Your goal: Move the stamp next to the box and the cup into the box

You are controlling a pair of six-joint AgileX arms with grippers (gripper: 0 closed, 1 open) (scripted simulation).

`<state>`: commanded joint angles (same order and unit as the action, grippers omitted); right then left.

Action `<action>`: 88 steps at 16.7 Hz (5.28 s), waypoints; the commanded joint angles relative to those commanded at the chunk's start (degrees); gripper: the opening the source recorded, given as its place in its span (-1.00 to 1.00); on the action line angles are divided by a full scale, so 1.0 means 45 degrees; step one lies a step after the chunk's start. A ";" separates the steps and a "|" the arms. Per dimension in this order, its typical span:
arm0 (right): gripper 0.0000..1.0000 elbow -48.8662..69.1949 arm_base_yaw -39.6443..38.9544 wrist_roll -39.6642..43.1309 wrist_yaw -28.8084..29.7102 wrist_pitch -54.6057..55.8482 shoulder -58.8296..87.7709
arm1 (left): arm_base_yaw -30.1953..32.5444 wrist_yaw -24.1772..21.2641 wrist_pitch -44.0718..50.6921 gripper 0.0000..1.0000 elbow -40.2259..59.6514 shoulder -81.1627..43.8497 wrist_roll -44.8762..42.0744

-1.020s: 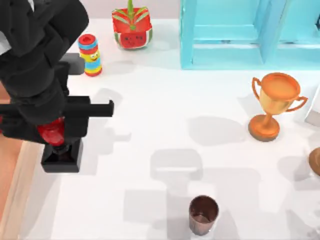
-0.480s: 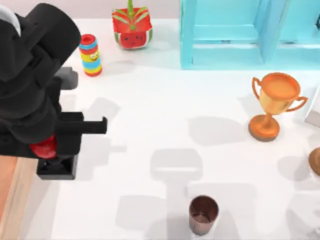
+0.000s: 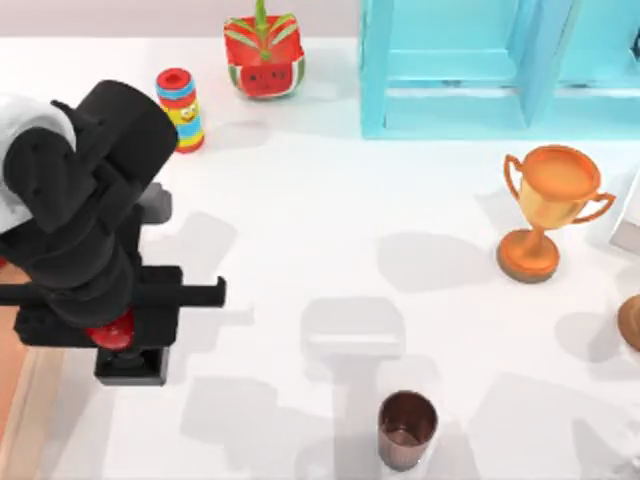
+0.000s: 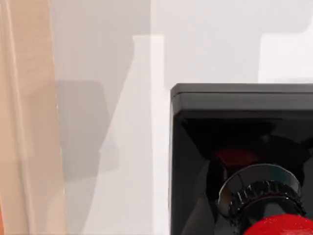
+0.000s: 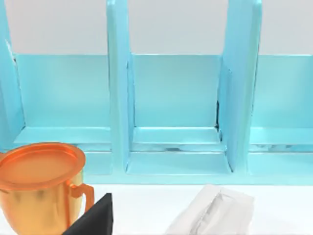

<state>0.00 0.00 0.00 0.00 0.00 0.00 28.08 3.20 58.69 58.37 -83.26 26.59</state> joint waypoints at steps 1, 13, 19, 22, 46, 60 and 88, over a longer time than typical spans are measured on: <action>1.00 0.0000 0.0000 0.0000 0.0000 0.0000 0.0000 | -0.0004 -0.0001 -0.0287 -1.00 -0.0246 -0.0042 -0.0015; 1.00 0.0000 0.0000 0.0000 0.0000 0.0000 0.0000 | -0.0004 -0.0003 -0.0482 0.06 -0.0410 -0.0077 -0.0024; 1.00 0.0000 0.0000 0.0000 0.0000 0.0000 0.0000 | -0.0004 -0.0003 -0.0482 0.96 -0.0410 -0.0077 -0.0024; 1.00 0.0000 0.0000 0.0000 0.0000 0.0000 0.0000 | -0.0004 -0.0003 -0.0482 1.00 -0.0410 -0.0077 -0.0024; 1.00 0.0000 0.0000 0.0000 0.0000 0.0000 0.0000 | 0.0226 -0.0010 0.4576 1.00 0.4614 -0.0129 0.0200; 1.00 0.0000 0.0000 0.0000 0.0000 0.0000 0.0000 | 0.7312 -0.0714 0.3886 1.00 1.0215 -0.7724 0.7291; 1.00 0.0000 0.0000 0.0000 0.0000 0.0000 0.0000 | 0.7697 -0.0761 0.0076 -0.21 0.7423 -0.8779 0.7665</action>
<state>0.00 0.00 0.00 0.00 0.00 0.00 62.72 -0.22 59.03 91.77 -122.77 61.08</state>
